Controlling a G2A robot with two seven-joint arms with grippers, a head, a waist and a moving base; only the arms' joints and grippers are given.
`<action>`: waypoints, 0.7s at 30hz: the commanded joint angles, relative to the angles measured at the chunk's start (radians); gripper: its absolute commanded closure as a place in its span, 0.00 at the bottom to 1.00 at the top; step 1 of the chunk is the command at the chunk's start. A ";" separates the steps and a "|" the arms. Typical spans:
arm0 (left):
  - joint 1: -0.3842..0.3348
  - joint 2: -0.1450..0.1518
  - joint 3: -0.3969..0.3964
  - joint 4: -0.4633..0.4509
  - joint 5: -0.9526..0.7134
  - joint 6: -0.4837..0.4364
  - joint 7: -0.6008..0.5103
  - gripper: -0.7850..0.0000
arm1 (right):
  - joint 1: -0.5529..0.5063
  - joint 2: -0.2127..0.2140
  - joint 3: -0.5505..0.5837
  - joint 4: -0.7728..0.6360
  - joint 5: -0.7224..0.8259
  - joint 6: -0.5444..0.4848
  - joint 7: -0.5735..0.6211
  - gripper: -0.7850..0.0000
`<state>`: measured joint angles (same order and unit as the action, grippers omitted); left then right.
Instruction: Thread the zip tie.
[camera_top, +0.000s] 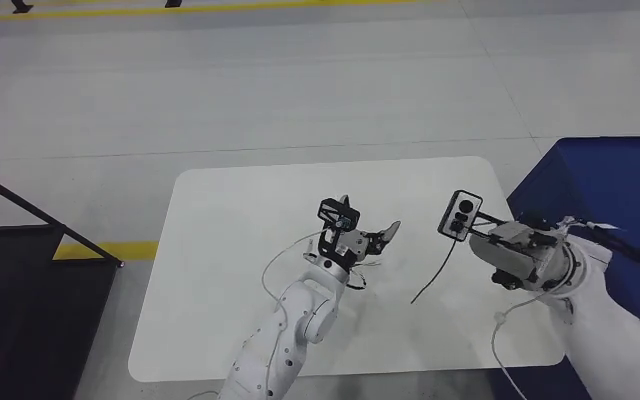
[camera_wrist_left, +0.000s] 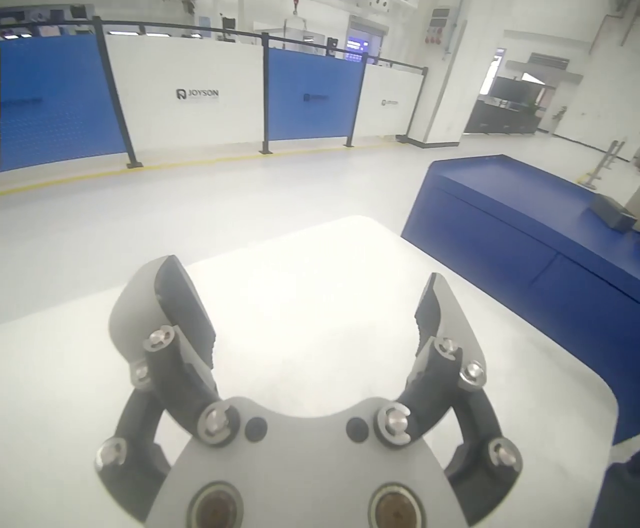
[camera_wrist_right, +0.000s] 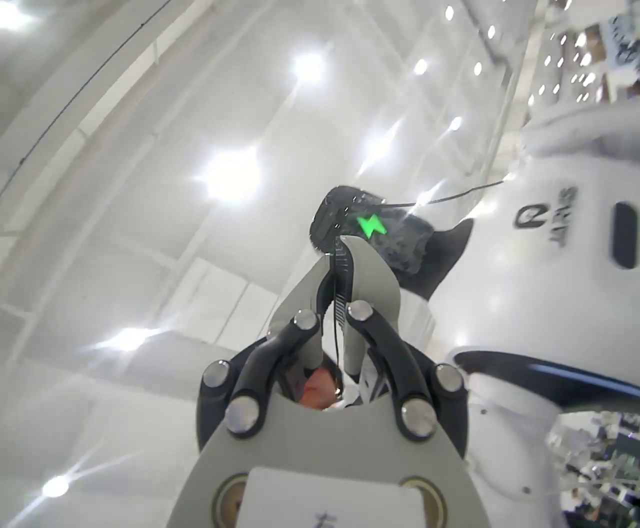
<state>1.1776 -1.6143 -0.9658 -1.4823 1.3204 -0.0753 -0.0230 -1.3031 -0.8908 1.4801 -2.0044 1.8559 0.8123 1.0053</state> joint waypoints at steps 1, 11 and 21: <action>0.000 0.002 -0.014 -0.011 -0.046 -0.031 -0.031 0.00 | 0.011 -0.002 -0.038 -0.039 0.100 0.059 -0.073 1.00; -0.001 0.004 -0.019 -0.015 -0.030 -0.022 -0.041 0.00 | 0.022 -0.014 -0.092 -0.064 0.181 0.097 -0.233 1.00; 0.037 0.019 -0.074 -0.103 0.057 0.032 0.069 0.00 | 0.081 0.000 0.128 0.156 -0.284 -0.034 -0.108 1.00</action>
<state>1.2065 -1.5985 -1.0284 -1.5696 1.3638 -0.0488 0.0278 -1.2240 -0.8943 1.5954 -1.8839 1.6366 0.7674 0.8846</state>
